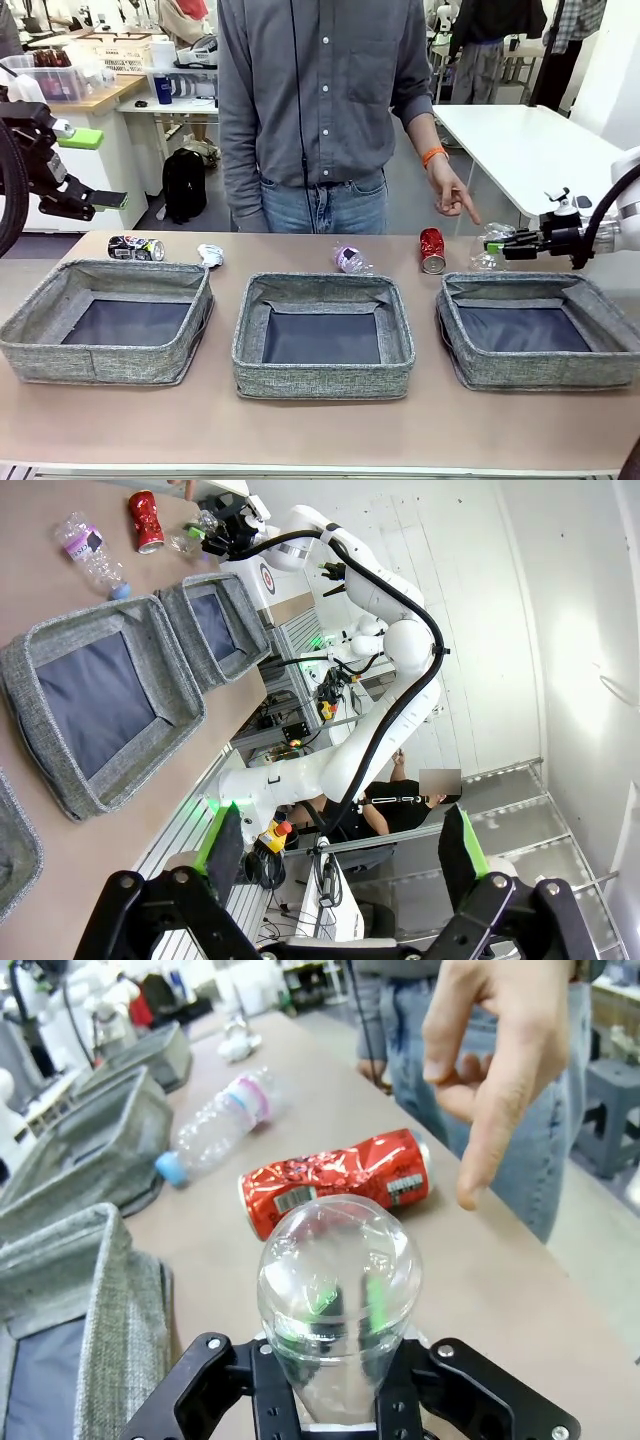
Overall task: Sort the waste into the appropriate baskets.
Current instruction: Pick up the waste item pointed out by the person.
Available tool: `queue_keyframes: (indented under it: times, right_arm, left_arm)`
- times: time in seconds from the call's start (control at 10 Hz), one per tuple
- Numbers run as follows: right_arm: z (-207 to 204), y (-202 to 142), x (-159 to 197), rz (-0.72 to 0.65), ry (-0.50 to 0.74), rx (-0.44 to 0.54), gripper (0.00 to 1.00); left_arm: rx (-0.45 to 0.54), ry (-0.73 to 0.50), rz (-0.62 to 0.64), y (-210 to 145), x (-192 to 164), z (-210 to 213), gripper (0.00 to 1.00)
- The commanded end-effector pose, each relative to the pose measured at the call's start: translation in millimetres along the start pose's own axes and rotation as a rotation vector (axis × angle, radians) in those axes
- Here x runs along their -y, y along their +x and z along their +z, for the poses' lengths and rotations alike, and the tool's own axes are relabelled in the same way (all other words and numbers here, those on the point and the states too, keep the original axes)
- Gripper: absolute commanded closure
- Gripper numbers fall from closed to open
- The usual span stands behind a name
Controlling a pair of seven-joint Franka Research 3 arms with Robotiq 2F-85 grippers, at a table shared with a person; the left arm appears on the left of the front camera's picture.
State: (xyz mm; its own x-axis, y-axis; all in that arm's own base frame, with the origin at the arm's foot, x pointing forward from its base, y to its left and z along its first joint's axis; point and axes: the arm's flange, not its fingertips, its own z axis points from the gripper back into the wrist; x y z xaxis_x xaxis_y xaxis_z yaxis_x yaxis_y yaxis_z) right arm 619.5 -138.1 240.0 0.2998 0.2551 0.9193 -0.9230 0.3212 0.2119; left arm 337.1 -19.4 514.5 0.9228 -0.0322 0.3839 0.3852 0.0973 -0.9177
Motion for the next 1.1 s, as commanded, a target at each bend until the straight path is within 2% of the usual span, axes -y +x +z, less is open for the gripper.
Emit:
queue_keyframes:
  times: [0.0,0.2,0.3,0.5,0.7,0.8,1.0]
  right_arm:
    - [2.1,-2.9,-1.5,0.005,-0.012,0.009,0.99]
    - [11.5,2.1,-4.0,0.030,-0.022,0.001,0.99]
    - [24.2,13.5,-7.6,0.034,-0.028,-0.036,0.99]
    - [71.2,70.2,-30.3,0.064,-0.093,-0.162,0.99]
    - [99.7,138.7,-63.3,0.126,-0.174,-0.338,0.99]
    - [100.6,177.7,-85.5,0.075,-0.203,-0.437,0.99]
    - [86.6,233.6,-123.1,-0.103,-0.154,-0.681,0.99]
  left_arm:
    - [0.007,-0.016,-0.021,1.3,2.4,-2.4,0.00]
    - [0.007,-0.016,-0.021,1.3,2.4,-2.4,0.00]
    - [0.007,-0.016,-0.021,1.3,2.4,-2.4,0.00]
    - [0.007,-0.016,-0.021,1.3,2.4,-2.4,0.00]
    - [0.007,-0.016,-0.021,1.3,2.4,-2.4,0.00]
    - [0.007,-0.016,-0.021,1.3,2.4,-2.4,0.00]
    - [0.007,-0.016,-0.021,1.3,2.4,-2.4,0.00]
